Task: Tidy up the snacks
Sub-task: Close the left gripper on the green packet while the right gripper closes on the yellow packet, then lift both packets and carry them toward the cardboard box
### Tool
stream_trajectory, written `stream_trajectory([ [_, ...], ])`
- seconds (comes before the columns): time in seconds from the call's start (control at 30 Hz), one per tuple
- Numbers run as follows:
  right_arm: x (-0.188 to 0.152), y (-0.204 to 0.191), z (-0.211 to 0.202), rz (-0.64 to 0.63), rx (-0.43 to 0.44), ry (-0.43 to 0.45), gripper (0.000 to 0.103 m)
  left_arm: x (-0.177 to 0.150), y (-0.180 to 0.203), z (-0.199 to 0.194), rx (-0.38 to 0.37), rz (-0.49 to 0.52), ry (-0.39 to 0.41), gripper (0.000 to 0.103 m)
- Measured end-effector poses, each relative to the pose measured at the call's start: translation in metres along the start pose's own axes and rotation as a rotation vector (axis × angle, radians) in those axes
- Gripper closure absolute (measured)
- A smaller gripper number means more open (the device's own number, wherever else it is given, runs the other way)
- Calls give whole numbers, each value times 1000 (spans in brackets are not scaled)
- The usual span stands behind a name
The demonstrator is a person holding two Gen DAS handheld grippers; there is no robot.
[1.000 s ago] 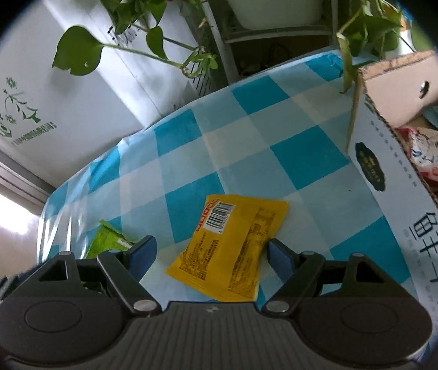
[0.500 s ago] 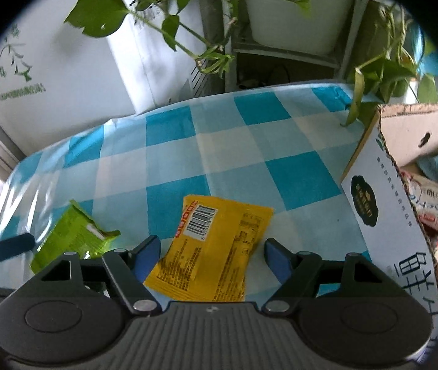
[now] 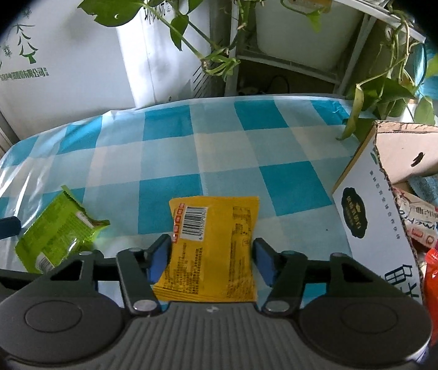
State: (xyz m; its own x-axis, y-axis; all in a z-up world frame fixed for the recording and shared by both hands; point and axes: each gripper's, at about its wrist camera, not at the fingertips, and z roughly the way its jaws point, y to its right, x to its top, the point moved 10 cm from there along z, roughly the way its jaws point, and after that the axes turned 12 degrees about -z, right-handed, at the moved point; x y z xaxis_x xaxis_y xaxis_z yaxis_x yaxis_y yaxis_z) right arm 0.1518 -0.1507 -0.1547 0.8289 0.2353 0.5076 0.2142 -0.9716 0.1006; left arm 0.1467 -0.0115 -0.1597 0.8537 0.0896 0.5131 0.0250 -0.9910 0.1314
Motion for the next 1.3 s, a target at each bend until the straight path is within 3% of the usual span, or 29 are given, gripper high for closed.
stream_trajectory([
  [0.27, -2, 3, -4, 12, 30, 4, 47, 0, 1, 0, 0, -2, -11, 2],
  [0.37, 1, 4, -8, 16, 33, 15, 47, 0, 4, -3, -17, 15, -4, 12],
  [0.43, 2, 5, -10, 22, 36, 18, 47, 1, 7, -6, -32, 17, 6, 28],
  [0.53, 0, 7, -10, 35, 41, 16, 47, 4, 5, -8, -28, 13, 21, 41],
  [0.77, 2, 9, -16, 40, 43, 28, 47, 10, -4, -12, -27, -46, 36, 48],
  [1.3, 4, 2, -35, 30, 84, 61, 47, 20, -15, -32, -68, -132, 71, 49],
])
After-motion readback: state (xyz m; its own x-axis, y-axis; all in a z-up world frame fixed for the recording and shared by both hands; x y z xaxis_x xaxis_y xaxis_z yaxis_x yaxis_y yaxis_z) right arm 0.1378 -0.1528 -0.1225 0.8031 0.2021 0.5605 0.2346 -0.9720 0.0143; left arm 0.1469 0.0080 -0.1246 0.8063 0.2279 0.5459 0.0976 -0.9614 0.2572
